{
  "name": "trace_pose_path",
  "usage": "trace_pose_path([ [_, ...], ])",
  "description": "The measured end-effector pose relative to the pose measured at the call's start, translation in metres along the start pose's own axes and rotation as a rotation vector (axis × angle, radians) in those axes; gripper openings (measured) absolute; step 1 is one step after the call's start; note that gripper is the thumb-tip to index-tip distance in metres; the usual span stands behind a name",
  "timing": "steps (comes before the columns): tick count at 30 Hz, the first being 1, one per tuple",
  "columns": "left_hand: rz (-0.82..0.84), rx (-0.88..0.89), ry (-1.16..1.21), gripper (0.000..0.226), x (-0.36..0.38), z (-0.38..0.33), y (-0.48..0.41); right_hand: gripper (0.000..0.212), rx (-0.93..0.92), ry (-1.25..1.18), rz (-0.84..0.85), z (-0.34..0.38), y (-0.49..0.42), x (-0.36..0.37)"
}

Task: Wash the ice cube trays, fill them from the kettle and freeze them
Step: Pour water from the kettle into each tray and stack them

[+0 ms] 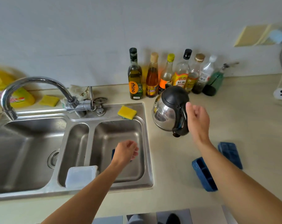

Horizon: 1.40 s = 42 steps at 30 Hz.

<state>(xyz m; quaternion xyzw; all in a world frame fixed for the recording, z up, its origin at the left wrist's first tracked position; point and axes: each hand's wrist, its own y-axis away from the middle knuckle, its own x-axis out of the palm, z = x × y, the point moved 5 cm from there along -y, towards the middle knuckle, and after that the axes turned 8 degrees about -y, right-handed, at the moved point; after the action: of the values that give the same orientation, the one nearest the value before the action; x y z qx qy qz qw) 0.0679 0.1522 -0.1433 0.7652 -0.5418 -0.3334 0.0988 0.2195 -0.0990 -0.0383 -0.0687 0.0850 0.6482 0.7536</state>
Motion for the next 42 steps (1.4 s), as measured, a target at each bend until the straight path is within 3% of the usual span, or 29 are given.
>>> trace_pose_path([
  [5, 0.007, 0.007, 0.015, 0.020, -0.003, 0.015, 0.001, 0.074, 0.153, -0.155, 0.058, -0.031, -0.001, 0.012],
  [13, 0.081, 0.006, 0.015, 0.020, -0.007, 0.032, 0.001, 0.083, 0.226, -0.177, 0.035, -0.037, 0.008, 0.021],
  [19, 0.145, 0.034, -0.020, 0.023, 0.001, 0.037, -0.006, 0.074, 0.247, -0.228, -0.007, -0.039, 0.042, 0.028],
  [25, 0.179, 0.048, -0.028, 0.021, 0.013, 0.033, -0.006, 0.076, 0.264, -0.192, 0.058, -0.041, 0.079, 0.006],
  [33, 0.108, 0.033, 0.056, 0.012, 0.021, 0.036, 0.028, 0.066, 0.310, -0.209, 0.192, -0.048, 0.136, -0.019],
  [42, 0.005, -0.025, 0.335, 0.017, 0.009, 0.058, 0.075, 0.059, 0.331, -0.172, 0.320, -0.045, 0.180, -0.032],
])
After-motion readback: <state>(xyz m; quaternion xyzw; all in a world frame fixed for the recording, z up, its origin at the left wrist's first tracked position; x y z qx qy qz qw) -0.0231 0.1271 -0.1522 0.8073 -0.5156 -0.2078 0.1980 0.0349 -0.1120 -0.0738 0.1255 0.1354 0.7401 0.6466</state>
